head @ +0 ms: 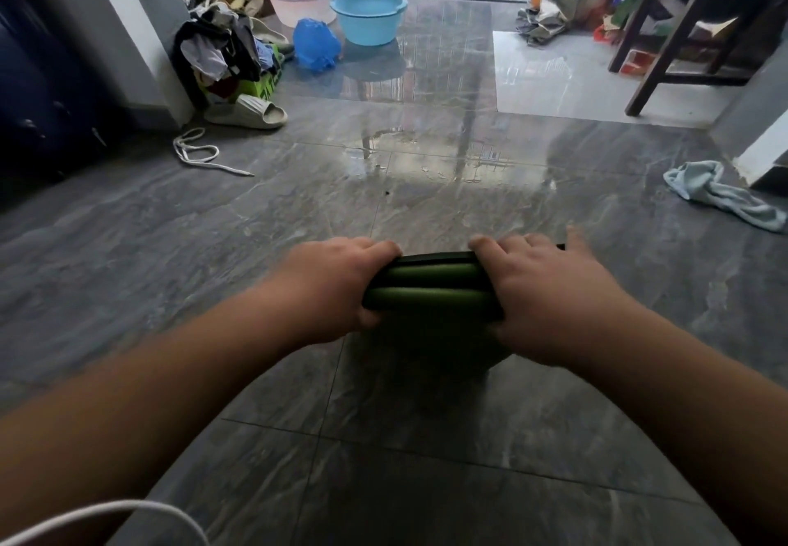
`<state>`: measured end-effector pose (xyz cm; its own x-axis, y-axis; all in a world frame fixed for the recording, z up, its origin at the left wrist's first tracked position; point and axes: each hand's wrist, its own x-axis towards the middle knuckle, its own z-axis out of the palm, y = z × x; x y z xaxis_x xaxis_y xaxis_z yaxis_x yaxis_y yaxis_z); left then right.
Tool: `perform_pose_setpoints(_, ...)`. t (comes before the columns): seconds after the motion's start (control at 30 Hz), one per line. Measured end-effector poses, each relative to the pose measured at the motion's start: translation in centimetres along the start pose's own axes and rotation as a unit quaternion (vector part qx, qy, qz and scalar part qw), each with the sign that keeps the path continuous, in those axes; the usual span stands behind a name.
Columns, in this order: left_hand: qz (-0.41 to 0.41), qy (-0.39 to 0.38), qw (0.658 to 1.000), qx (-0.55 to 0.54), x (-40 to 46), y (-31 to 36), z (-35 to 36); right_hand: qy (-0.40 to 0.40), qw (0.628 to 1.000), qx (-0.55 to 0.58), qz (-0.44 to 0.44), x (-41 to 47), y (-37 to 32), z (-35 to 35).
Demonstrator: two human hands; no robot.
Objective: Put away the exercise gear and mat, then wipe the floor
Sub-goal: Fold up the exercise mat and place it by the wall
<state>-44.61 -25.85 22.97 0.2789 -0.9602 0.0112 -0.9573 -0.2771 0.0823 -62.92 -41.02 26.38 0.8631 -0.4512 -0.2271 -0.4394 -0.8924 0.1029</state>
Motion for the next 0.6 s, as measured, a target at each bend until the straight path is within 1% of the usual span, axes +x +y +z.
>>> perform_pose_setpoints(0.07,0.002,0.048,0.998,0.029,0.1,-0.2,-0.5,0.075,0.997,-0.006,-0.011,0.2,0.5,-0.4)
perform_pose_setpoints(0.13,0.025,0.115,0.991,0.071,0.1,0.0,-1.1,0.164,0.986,-0.016,-0.01,-0.3,1.3,-0.5)
perform_pose_setpoints(0.23,0.056,0.226,0.968,0.096,0.4,0.6,-1.1,0.286,0.958,-0.024,-0.009,-1.6,2.8,0.1)
perform_pose_setpoints(0.3,0.068,0.274,0.954,0.099,0.5,1.5,0.1,0.335,0.941,-0.042,-0.01,-2.4,3.4,1.3)
perform_pose_setpoints(0.33,0.077,0.292,0.948,0.102,0.4,2.0,1.2,0.338,0.94,-0.052,-0.01,-2.6,3.4,2.4)
perform_pose_setpoints(0.4,0.101,0.303,0.941,0.113,-0.1,2.5,4.8,0.304,0.95,-0.067,-0.015,-2.9,2.8,5.8)
perform_pose_setpoints(0.47,0.124,0.276,0.946,0.118,-0.8,2.4,9.2,0.242,0.967,-0.067,-0.026,-3.1,2.0,10.2)
perform_pose_setpoints(0.53,0.149,0.196,0.963,0.105,-2.1,2.7,14.0,0.161,0.984,-0.063,-0.045,-3.8,0.8,15.0)
perform_pose_setpoints(0.6,0.174,0.082,0.977,0.09,-4.3,4.0,18.7,0.075,0.992,-0.066,-0.075,-4.9,-0.6,19.9)
